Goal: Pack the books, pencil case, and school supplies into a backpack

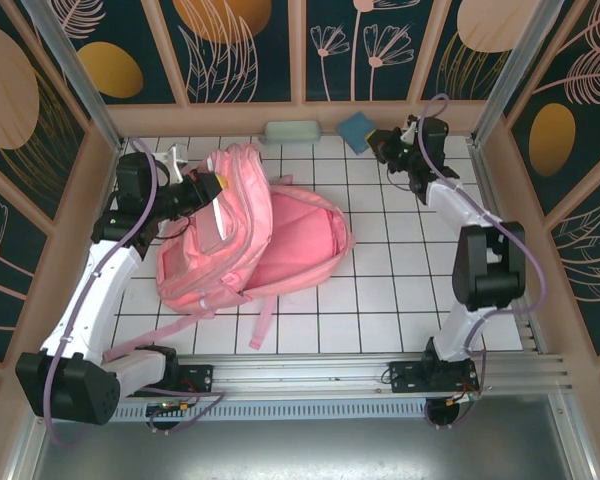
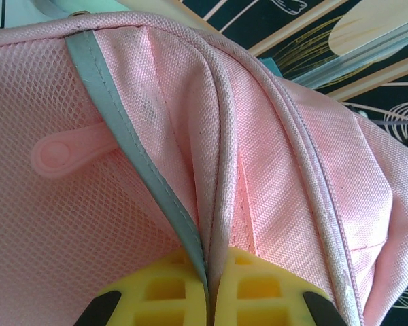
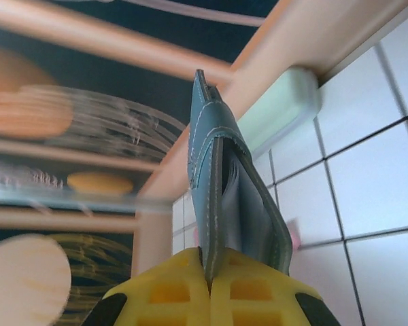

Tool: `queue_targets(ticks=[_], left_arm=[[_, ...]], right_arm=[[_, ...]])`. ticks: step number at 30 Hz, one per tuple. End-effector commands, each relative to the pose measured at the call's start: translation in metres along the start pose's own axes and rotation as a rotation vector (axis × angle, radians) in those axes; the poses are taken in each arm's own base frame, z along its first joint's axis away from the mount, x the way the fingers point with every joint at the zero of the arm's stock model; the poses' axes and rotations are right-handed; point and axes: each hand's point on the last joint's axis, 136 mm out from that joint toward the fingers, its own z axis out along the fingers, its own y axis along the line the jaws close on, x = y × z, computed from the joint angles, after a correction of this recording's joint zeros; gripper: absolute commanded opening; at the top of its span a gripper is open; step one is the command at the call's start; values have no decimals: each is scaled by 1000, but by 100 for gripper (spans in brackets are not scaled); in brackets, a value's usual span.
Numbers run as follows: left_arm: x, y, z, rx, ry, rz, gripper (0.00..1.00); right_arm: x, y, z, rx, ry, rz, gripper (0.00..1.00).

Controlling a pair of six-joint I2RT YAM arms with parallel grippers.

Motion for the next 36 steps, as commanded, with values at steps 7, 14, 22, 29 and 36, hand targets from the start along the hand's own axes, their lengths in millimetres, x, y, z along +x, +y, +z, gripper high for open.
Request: queue_targets(ticks=[7, 14, 22, 29, 36], left_arm=[[-22, -21, -18, 45, -90, 93, 0], [-28, -27, -17, 67, -71, 92, 0], [-24, -25, -17, 67, -59, 98, 0], [-21, -25, -20, 57, -59, 101, 0], [-21, -21, -19, 46, -56, 103, 0]], right_arm=[[144, 61, -40, -176, 302, -312, 0], [233, 60, -50, -226, 479, -413, 0], [298, 32, -7, -54, 649, -473, 0], [307, 4, 11, 45, 651, -449, 42], [275, 20, -3, 56, 532, -509, 66]])
